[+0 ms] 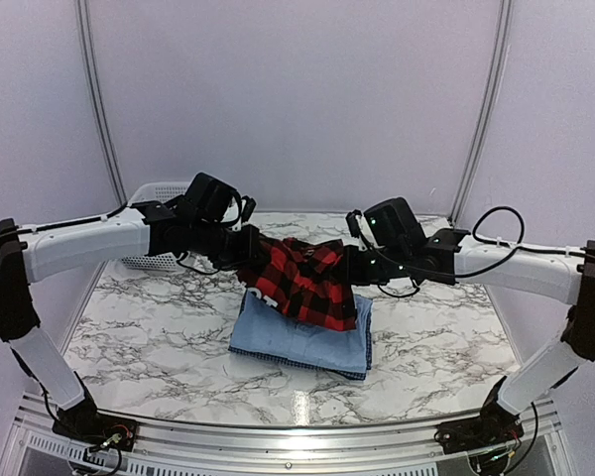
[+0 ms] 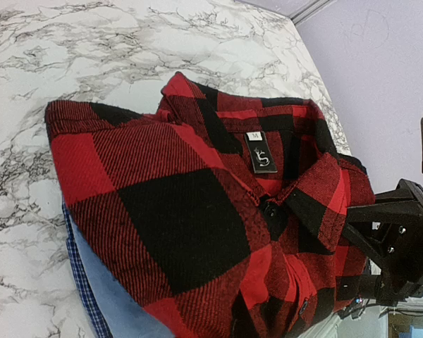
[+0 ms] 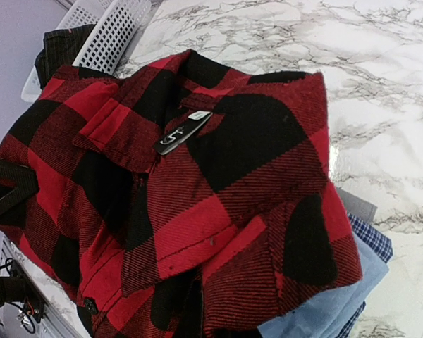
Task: Fold and stack the long sleeve shirts
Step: Place the square-folded shirt on the square-folded shirt.
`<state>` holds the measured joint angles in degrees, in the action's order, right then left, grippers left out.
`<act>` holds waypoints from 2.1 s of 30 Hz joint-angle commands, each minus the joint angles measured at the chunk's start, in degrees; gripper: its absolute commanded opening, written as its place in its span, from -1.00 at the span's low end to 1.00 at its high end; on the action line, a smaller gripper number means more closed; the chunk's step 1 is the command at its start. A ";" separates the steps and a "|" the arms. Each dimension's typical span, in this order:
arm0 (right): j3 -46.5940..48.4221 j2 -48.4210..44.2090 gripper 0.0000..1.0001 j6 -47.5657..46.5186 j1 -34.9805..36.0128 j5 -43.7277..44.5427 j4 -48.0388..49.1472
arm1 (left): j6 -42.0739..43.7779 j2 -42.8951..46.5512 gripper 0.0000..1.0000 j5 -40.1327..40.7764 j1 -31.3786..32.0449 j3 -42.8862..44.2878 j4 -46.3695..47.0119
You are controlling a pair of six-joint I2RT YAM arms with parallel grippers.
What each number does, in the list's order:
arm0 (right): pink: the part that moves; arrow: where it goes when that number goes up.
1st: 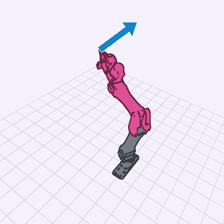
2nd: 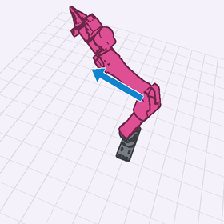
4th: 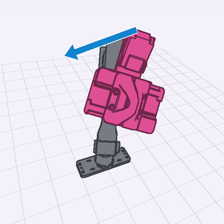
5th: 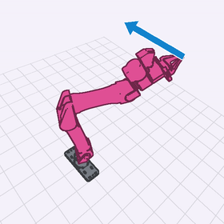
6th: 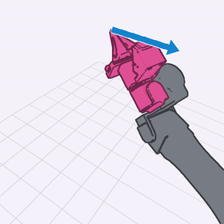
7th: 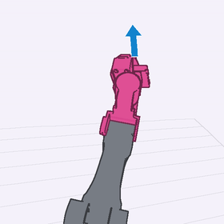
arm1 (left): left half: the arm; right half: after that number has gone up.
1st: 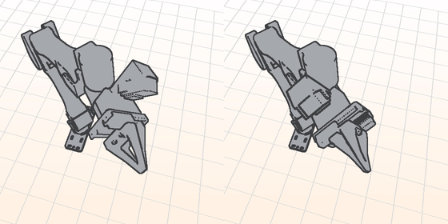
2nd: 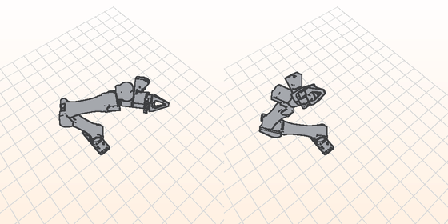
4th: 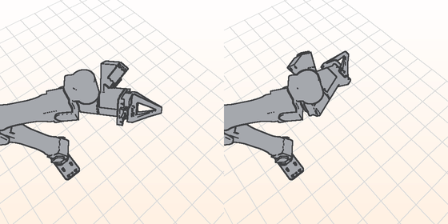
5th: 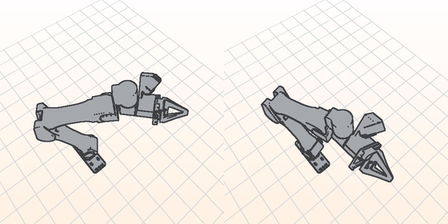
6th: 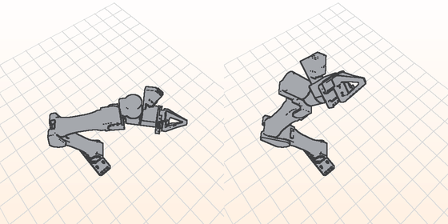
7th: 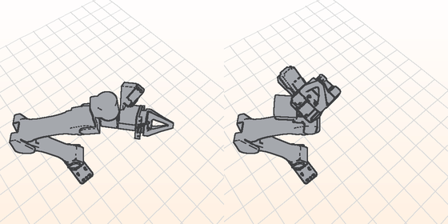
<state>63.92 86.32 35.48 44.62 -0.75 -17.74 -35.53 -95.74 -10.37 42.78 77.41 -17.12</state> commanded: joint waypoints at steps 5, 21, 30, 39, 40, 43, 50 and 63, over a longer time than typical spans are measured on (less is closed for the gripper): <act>-5.67 -7.13 -1.00 4.11 2.34 3.58 0.65 | -3.15 7.92 -1.00 2.43 3.16 -7.31 2.88; -16.95 -9.07 -0.67 6.84 2.66 6.05 2.52 | -7.15 6.62 -0.72 5.75 5.12 -18.40 3.28; -11.11 -11.60 -0.04 2.17 3.46 11.22 -5.41 | -6.72 9.67 0.21 7.33 5.61 -20.01 0.77; 0.14 -3.63 -0.10 1.65 14.35 13.34 -6.20 | -5.61 16.26 0.39 15.65 3.69 -19.35 -4.85; 1.14 -1.96 -0.10 1.53 15.36 12.98 -5.56 | -5.23 15.26 0.39 14.93 3.20 -18.79 -4.85; 3.35 3.03 -0.10 1.67 17.83 12.41 -5.07 | -3.94 12.46 0.35 13.30 3.01 -17.30 -4.20; 0.33 8.23 -0.08 2.61 18.79 11.48 -3.12 | -3.10 7.60 0.15 12.04 2.75 -17.03 -3.12; 3.14 3.08 0.00 0.40 18.93 14.32 -6.69 | -8.41 16.96 0.13 16.94 -1.81 -25.32 -2.77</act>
<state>64.27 93.17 37.15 63.26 11.27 -22.39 -40.60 -85.97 2.37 44.27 56.77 -19.11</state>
